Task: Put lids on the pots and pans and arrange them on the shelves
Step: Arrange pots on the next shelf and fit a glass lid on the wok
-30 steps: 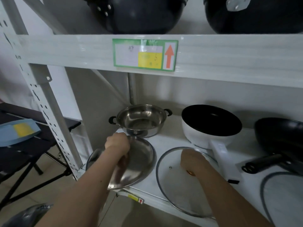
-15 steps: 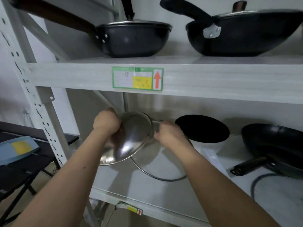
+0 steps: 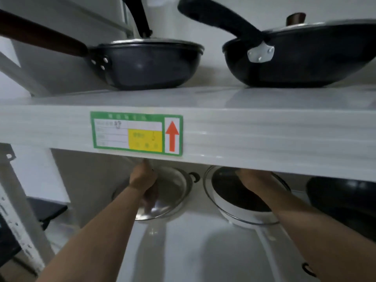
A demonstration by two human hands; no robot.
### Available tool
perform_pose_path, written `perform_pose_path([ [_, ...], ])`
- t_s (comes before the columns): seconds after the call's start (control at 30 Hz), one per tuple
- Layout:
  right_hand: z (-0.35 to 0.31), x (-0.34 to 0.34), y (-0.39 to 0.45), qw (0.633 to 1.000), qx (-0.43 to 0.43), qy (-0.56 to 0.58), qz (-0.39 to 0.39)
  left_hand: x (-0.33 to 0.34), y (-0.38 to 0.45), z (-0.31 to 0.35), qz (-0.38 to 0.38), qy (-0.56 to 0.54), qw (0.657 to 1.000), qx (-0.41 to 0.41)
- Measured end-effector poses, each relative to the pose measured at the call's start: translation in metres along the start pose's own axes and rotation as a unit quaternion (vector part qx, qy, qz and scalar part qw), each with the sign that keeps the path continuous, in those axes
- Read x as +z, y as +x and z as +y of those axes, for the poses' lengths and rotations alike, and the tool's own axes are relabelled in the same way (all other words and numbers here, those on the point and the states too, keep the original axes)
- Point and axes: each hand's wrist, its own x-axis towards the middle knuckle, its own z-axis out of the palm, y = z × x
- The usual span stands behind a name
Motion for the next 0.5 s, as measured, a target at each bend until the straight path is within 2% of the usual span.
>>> perform_pose_path([
  [0.1,0.024,0.013,0.015,0.994,0.047,-0.097,0.013,0.019,0.009,0.001,0.005,0.008,1.0,0.001],
  [0.3,0.035,0.028,0.026,0.988,0.013,-0.14,0.061,0.043,0.009,0.009,0.019,0.028,0.999,0.015],
  [0.37,0.039,0.028,0.031,0.99,0.012,-0.132,0.059,0.051,0.011,0.008,0.02,0.043,0.999,0.022],
  [0.5,0.048,0.03,0.037,0.991,-0.013,-0.13,0.002,0.061,0.019,0.008,0.033,0.056,0.998,0.02],
])
